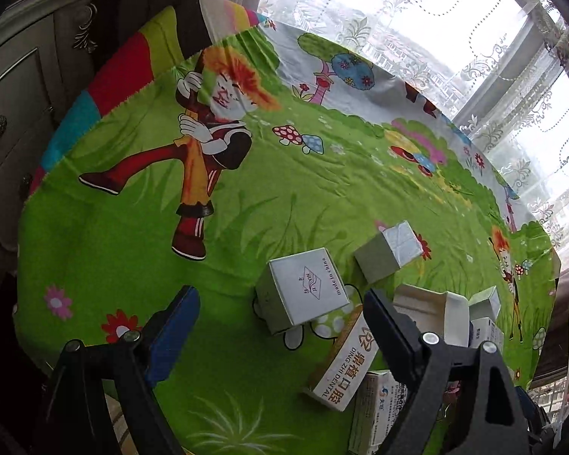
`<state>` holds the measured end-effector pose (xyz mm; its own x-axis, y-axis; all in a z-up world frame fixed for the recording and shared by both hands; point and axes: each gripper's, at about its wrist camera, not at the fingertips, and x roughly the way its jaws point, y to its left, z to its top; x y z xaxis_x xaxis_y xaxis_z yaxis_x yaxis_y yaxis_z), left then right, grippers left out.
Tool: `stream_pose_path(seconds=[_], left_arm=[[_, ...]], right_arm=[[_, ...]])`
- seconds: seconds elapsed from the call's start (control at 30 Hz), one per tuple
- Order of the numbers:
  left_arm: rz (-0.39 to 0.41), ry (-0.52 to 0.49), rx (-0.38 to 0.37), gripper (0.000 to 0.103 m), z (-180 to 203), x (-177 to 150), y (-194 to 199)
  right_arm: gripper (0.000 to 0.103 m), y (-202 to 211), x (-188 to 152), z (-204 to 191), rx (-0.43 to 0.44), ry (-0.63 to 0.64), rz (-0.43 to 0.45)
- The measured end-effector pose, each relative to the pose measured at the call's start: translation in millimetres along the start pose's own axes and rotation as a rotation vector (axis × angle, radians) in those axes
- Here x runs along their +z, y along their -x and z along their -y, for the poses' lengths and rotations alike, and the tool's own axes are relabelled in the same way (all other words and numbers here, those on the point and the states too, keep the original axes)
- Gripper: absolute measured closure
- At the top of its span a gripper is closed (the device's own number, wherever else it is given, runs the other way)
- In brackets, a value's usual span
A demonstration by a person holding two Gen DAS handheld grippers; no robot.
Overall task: Organize rigid objects
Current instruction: 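Grasp the small white cube box with the left tool while the right tool grasps the beige barcode box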
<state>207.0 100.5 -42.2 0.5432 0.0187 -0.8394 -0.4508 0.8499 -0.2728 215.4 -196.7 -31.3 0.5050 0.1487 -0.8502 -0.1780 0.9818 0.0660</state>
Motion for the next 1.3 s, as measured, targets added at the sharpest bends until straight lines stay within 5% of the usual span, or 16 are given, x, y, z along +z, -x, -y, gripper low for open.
stream_pose_path(seconds=[0.27,0.43,0.97,1.3], left_arm=[[-0.032,-0.022,0.054,0.015,19,6,-17],[-0.077,-0.025,0.055,0.05,18,4,-29],[-0.028,-0.037,-0.033,0.057,21,-9,-8],[0.002,-0.082,-0.092,0.058,35,-23,8]], right_arm=[[0.002,-6,6,-3,-0.001,-0.015,-0.007],[0.002,-8,7,-7,-0.017,-0.001,-0.008],[0.0,1,4,10,-0.023,-0.116,0.009],[0.0,-24,2,11,-0.006,-0.118,-0.099]])
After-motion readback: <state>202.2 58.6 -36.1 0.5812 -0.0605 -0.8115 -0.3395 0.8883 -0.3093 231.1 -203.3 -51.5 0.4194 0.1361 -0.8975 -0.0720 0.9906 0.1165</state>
